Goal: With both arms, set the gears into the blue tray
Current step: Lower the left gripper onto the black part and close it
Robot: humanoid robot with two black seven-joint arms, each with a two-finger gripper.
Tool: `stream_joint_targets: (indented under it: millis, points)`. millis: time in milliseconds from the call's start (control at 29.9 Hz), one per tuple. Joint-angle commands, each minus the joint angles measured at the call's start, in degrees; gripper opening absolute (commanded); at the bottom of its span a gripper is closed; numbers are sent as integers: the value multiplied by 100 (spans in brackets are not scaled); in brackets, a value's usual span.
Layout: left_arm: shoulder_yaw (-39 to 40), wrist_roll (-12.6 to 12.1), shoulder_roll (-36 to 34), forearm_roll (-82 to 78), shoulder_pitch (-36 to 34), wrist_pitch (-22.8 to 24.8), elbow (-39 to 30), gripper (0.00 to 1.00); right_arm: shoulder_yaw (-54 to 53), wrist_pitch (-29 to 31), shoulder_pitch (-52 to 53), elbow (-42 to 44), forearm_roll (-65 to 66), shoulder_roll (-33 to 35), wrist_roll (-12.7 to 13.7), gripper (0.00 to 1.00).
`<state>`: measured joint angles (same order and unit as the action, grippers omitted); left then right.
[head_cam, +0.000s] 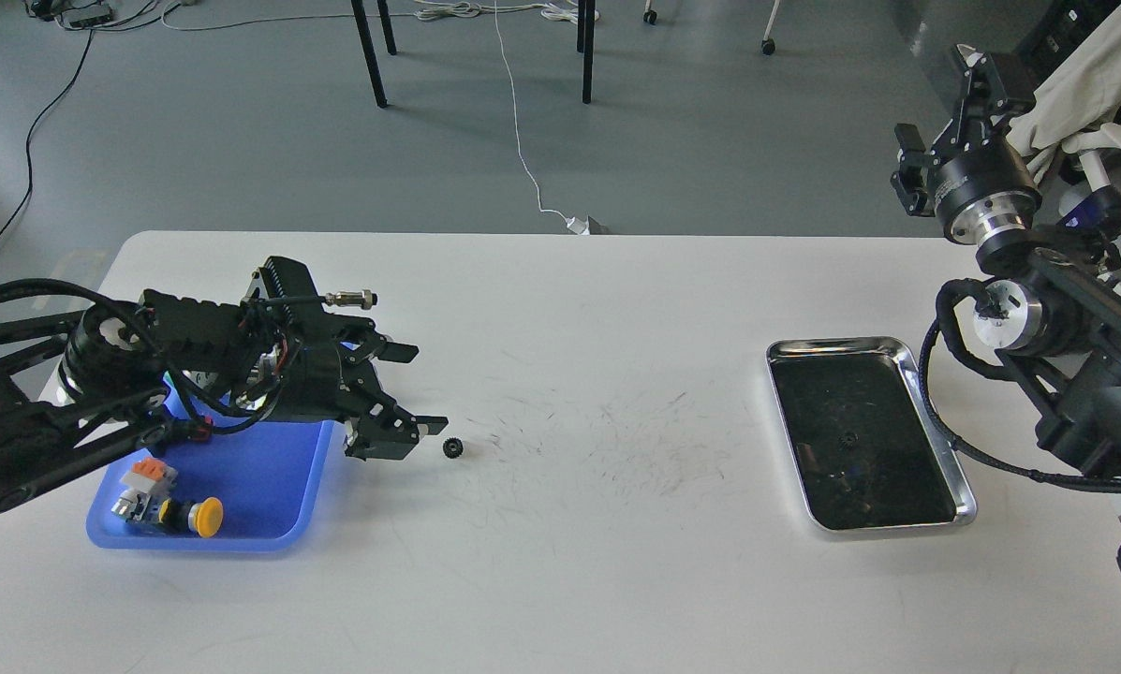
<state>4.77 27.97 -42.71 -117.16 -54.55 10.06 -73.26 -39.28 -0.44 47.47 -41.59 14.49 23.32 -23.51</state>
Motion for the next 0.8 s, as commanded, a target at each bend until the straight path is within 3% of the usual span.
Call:
stream_joint_targets:
  millis: [0,334,435,535,769]
  points:
    - [-37,3,61,-96,40,-328,154,98,8,0,-1,2,1,-12,-5,99]
    - [-248,3,324,-784,84,-769,234,98,-62,-44,-45,134,-113,41,215,99]
    - [-344,3,509,-784,93,-865,234,98,-71,-27,-63,221,-394,41,434,99]
    - [-546,3,624,-784,93,-979,391,97,-62,-35,-63,222,-439,41,435,99]
    - [-986,3,1256,-784,128,-2156,1559,91,-71,-71,-63,186,-439,146,417,99]
